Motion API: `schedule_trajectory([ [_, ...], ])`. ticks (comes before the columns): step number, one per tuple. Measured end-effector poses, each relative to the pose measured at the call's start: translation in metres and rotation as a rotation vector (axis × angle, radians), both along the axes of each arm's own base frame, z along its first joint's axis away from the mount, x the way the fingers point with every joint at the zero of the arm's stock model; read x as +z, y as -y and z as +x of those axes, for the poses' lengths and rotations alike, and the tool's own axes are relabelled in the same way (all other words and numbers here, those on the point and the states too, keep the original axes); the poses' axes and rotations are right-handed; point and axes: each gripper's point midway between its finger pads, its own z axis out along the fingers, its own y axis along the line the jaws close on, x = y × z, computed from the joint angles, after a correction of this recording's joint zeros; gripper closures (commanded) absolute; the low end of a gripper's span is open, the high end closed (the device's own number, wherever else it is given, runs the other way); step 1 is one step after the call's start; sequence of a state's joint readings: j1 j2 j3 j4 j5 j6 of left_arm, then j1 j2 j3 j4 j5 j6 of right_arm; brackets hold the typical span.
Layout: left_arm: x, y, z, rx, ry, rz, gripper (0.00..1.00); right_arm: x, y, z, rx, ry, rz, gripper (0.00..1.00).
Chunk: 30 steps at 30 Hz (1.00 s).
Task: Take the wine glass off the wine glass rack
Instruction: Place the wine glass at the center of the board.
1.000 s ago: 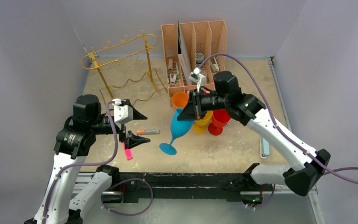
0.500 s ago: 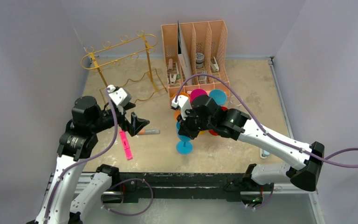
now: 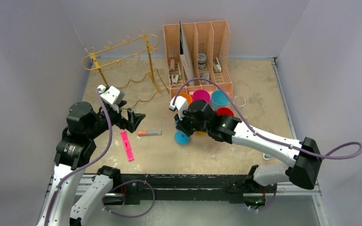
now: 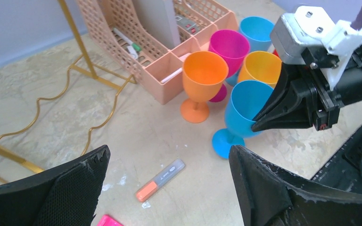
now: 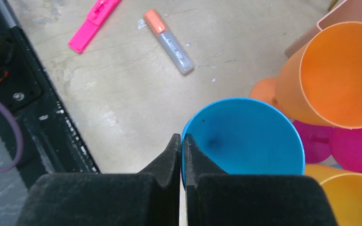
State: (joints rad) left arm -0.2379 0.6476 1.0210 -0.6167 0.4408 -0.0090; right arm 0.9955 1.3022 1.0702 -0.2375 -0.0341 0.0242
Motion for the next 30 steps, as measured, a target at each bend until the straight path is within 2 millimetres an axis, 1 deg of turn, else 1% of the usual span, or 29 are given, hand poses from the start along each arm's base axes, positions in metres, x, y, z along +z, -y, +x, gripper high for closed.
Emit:
schedule_trajectory([
  [5,0.000,-0.011,0.007,0.091,-0.015,-0.004,0.05,-0.015,-0.002,0.012,-0.021,0.040,-0.026,1.00],
  [11,0.004,-0.018,0.011,0.140,-0.006,-0.005,0.05,-0.028,0.000,0.017,-0.032,0.048,-0.066,1.00],
  [14,0.004,-0.019,0.011,0.145,-0.006,-0.006,0.05,-0.034,-0.002,0.018,-0.041,0.037,-0.069,0.90],
  [17,0.004,-0.019,0.011,0.143,-0.011,-0.004,0.05,-0.033,-0.002,0.020,-0.058,0.034,-0.063,0.69],
  [18,0.003,-0.019,0.011,0.142,-0.014,-0.003,0.05,-0.034,-0.002,0.020,-0.065,0.031,-0.063,0.66],
  [27,0.000,-0.018,0.009,0.136,-0.035,0.002,0.05,-0.044,0.009,0.016,-0.077,0.002,-0.118,0.57],
  [30,0.001,-0.018,0.009,0.136,-0.033,0.001,0.05,-0.042,0.011,0.014,-0.077,-0.005,-0.130,0.54],
])
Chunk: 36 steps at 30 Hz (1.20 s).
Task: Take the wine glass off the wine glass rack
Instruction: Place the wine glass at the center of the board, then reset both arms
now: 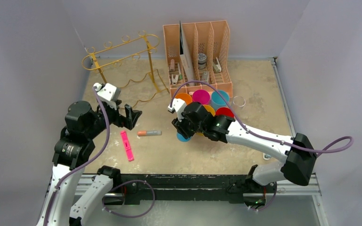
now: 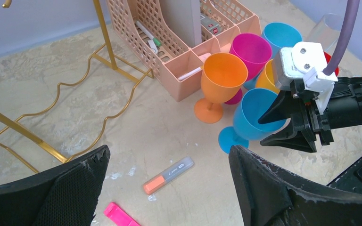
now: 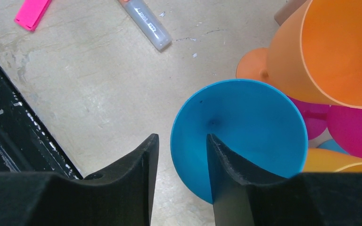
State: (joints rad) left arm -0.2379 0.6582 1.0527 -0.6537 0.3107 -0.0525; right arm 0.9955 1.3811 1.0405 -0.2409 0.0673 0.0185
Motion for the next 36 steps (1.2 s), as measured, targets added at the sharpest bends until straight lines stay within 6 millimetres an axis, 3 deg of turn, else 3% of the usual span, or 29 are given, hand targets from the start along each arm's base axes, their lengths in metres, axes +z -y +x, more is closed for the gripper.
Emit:
schedule_trajectory([
  [7,0.000,0.001,0.002,0.005,-0.013,-0.011,0.05,0.020,0.001,-0.001,0.000,0.017,0.029,0.49],
  [11,-0.001,0.001,0.005,0.019,-0.038,-0.021,0.00,0.041,0.007,0.003,-0.033,0.059,0.063,0.39],
  [18,0.018,-0.002,0.017,0.089,-0.169,-0.043,0.00,0.126,0.042,0.012,-0.184,0.251,0.253,0.20],
  [21,0.022,-0.004,0.023,0.119,-0.210,-0.037,0.00,0.146,0.062,0.018,-0.260,0.320,0.271,0.13],
  [26,0.013,-0.007,0.022,0.152,-0.272,-0.033,0.00,0.152,0.097,0.039,-0.388,0.278,0.183,0.06],
  [29,0.020,-0.011,0.023,0.176,-0.272,-0.023,0.00,0.154,0.134,0.060,-0.519,0.221,0.182,0.01],
  [32,0.034,-0.016,0.038,0.220,-0.267,-0.006,0.00,0.150,0.170,0.070,-0.625,0.175,0.152,0.01],
  [36,0.049,-0.023,0.065,0.257,-0.262,-0.007,0.00,0.147,0.198,0.071,-0.691,0.095,0.123,0.01],
])
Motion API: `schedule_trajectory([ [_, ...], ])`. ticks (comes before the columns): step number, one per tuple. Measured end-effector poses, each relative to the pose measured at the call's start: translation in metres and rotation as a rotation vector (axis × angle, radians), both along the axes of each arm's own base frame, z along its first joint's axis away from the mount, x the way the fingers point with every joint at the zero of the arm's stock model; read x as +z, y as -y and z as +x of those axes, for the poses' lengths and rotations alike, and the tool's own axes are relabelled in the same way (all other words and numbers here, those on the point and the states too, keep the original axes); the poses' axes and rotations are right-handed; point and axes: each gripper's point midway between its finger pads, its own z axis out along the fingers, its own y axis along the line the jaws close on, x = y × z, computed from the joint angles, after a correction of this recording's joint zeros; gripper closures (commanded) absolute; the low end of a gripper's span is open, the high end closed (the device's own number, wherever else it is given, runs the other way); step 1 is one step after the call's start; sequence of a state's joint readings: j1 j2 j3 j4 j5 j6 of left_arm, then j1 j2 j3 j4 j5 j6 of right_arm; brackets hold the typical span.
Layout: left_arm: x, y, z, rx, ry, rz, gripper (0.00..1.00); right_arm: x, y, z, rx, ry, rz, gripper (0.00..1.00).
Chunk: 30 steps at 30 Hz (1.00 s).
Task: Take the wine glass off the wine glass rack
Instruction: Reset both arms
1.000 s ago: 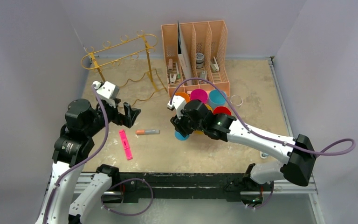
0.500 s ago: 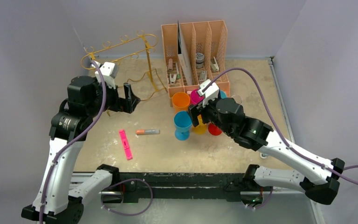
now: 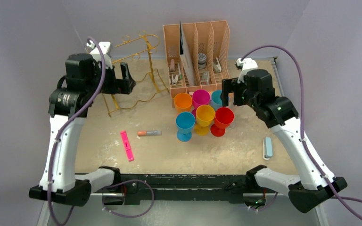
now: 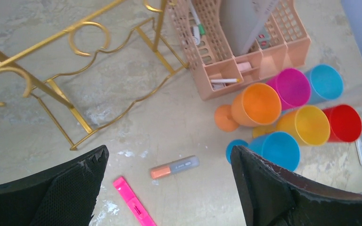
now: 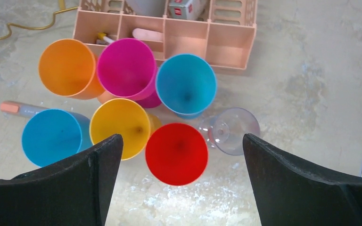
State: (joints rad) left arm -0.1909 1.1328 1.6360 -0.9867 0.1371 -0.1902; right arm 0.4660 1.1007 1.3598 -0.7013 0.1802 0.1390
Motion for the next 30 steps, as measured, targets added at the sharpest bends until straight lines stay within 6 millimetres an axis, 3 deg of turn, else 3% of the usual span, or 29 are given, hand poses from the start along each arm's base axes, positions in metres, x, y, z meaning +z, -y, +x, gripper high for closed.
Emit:
schedule_trajectory([
  [5,-0.004,-0.032,0.027,0.097,-0.066,-0.042,0.00,-0.005,0.029,0.004,-0.088,-0.057,0.039,0.01],
  [7,-0.004,-0.036,0.030,0.116,-0.080,-0.060,0.00,-0.009,0.033,0.001,-0.105,-0.084,0.053,0.01],
  [13,0.010,-0.041,0.013,0.182,-0.040,-0.098,0.00,-0.013,0.029,-0.011,-0.103,-0.139,0.090,0.01],
  [18,0.024,-0.050,-0.006,0.251,0.020,-0.108,0.00,-0.002,0.025,-0.015,-0.112,-0.146,0.130,0.01],
  [30,0.007,-0.054,-0.003,0.268,-0.021,-0.089,0.00,-0.003,0.014,-0.016,-0.095,-0.181,0.192,0.01],
])
